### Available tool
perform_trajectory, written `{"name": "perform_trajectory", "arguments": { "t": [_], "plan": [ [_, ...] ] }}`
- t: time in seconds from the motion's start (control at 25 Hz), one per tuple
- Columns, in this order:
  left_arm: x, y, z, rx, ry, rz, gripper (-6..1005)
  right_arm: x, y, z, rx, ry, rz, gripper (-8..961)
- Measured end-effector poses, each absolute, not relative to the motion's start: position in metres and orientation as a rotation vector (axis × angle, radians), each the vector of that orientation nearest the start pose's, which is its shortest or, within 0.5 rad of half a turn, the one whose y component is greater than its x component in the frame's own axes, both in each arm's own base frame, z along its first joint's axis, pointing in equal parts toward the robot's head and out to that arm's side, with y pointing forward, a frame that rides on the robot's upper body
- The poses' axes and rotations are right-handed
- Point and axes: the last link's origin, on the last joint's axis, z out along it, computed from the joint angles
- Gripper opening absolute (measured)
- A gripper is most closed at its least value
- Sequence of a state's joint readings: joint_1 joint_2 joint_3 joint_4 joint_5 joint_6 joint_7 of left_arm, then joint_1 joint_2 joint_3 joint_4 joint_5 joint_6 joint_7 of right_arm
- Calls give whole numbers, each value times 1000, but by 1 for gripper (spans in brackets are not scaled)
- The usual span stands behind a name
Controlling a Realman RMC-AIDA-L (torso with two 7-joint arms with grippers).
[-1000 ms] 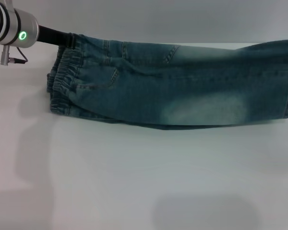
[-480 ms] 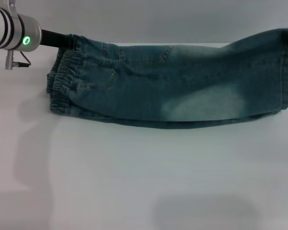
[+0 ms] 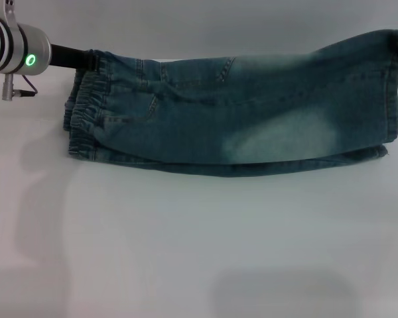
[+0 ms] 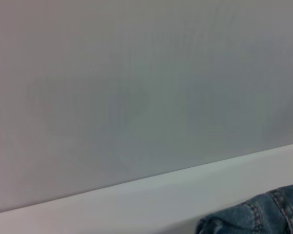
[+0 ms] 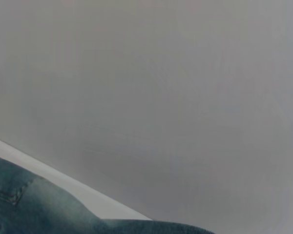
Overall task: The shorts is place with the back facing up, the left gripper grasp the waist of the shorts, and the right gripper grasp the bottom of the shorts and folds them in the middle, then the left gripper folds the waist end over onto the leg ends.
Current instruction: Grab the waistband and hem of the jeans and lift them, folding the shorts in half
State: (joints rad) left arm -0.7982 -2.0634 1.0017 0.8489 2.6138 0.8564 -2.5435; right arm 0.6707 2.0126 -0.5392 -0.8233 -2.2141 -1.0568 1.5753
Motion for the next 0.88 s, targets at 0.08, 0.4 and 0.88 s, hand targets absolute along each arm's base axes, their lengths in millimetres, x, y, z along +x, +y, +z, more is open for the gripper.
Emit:
{"name": "perform_trajectory", "arguments": {
  "t": [0.08,0.4,0.88],
  "plan": [
    [-219,466,31,-2069,-1067,-64,45,282,433,97,-2172,631,269,-2],
    [-225,464,32,-2059,-1060,-56,45,290,432,92,-2152,660,261,-1],
    [-229,463,33,-2048,-1057,-49,45,286,439,80,-2165,647,231,26]
  ]
}}
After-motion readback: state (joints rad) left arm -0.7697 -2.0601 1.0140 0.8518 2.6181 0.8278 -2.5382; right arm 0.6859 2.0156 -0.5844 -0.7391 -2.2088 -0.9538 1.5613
